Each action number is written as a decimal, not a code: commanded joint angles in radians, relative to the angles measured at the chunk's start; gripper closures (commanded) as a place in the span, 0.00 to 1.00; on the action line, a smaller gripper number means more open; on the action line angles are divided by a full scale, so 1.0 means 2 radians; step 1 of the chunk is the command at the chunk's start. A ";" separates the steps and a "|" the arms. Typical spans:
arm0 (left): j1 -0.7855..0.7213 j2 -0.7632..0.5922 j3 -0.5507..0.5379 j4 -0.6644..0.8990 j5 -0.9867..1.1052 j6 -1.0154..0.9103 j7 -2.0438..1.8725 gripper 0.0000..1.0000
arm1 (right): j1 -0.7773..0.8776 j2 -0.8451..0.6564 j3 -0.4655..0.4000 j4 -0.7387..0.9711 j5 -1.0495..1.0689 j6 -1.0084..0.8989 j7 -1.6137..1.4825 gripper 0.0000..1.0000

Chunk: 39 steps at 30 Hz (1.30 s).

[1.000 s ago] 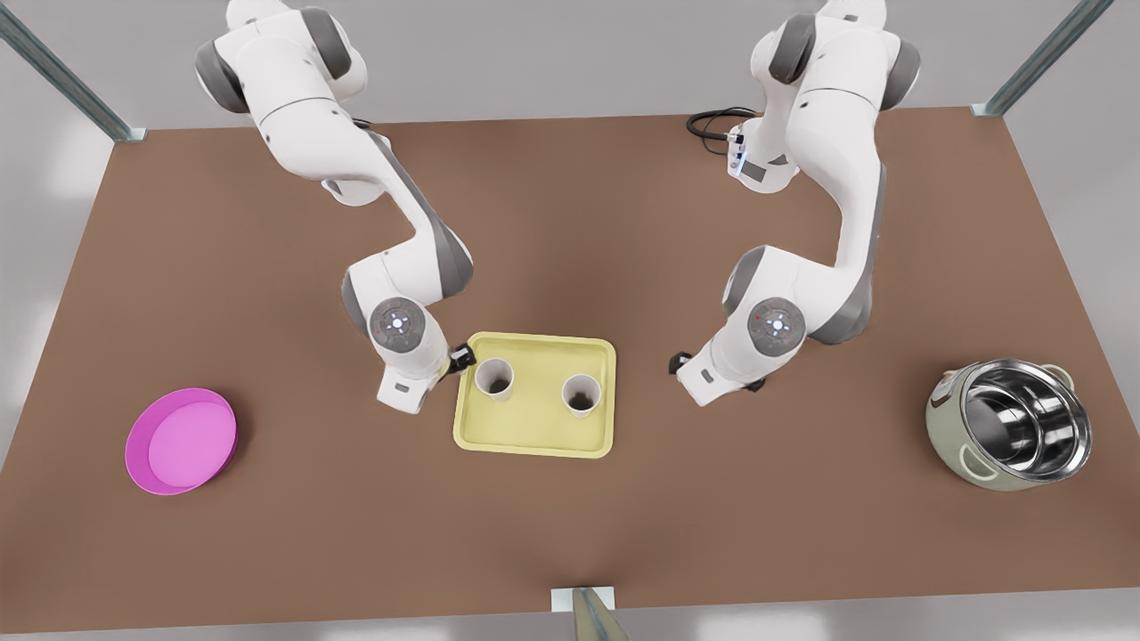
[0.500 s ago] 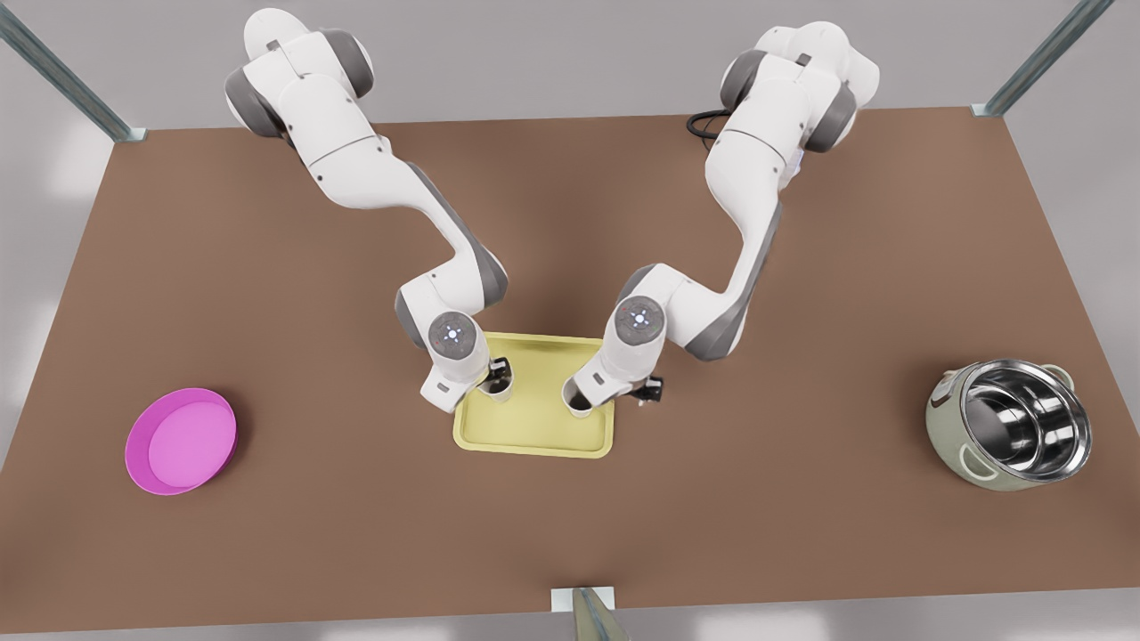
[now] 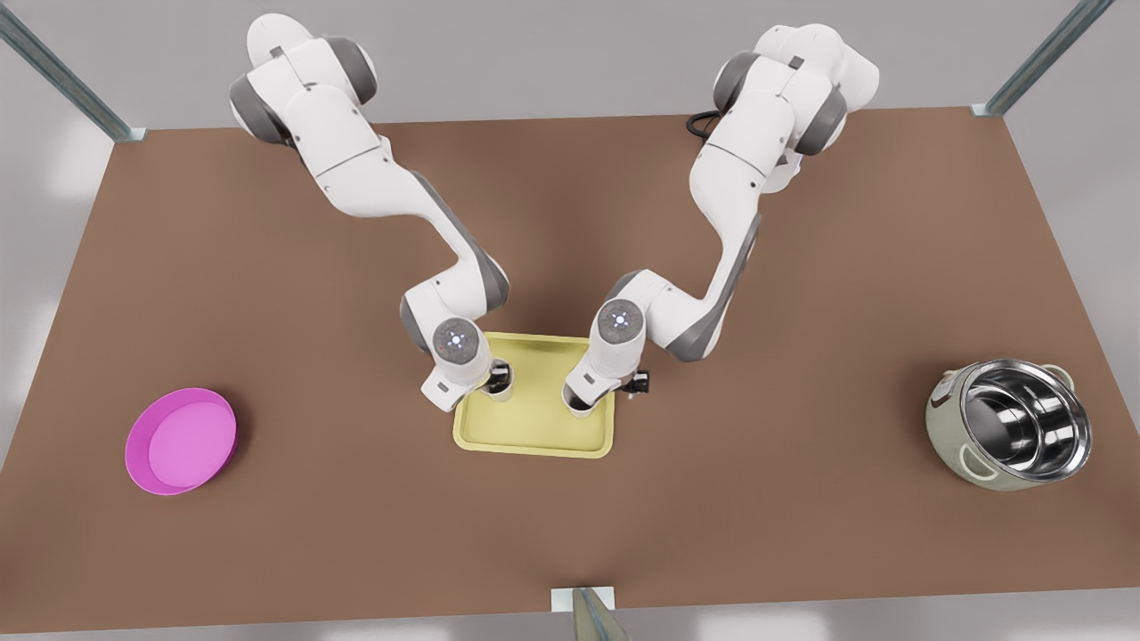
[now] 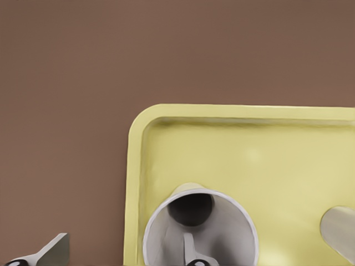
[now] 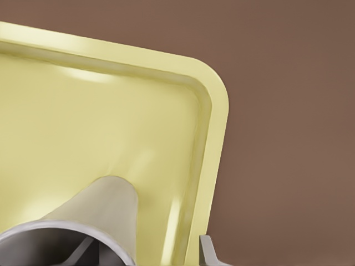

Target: Use the left arm to pick up the white IKEA cup from the tray and place it on the middle-left position; use the right arm to pick up the white IKEA cup from the tray and place it on the middle-right position

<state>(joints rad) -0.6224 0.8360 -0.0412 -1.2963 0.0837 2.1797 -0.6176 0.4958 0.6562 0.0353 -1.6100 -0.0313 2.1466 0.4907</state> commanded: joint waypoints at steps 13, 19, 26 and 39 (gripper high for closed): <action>-0.003 0.016 -0.002 0.006 -0.004 0.044 -0.096 0.83 | -0.007 -0.017 -0.001 0.003 0.004 -0.013 0.046 0.82; 0.001 0.000 -0.001 0.005 -0.004 0.035 -0.103 0.94 | -0.101 -0.092 -0.002 0.005 0.003 -0.103 -0.088 0.86; 0.076 -0.084 0.001 -0.095 -0.005 0.014 0.011 0.94 | -0.255 -0.031 -0.005 0.044 -0.002 -0.105 -0.354 0.86; 0.218 -0.160 -0.002 -0.281 -0.017 0.135 0.303 0.92 | -0.262 0.027 -0.005 0.064 0.017 -0.045 -0.353 0.00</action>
<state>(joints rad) -0.1867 0.5251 -0.0442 -1.8398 0.0664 2.3495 -0.4275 -0.0291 0.7122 0.0266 -1.4825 -0.0303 2.0439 0.0480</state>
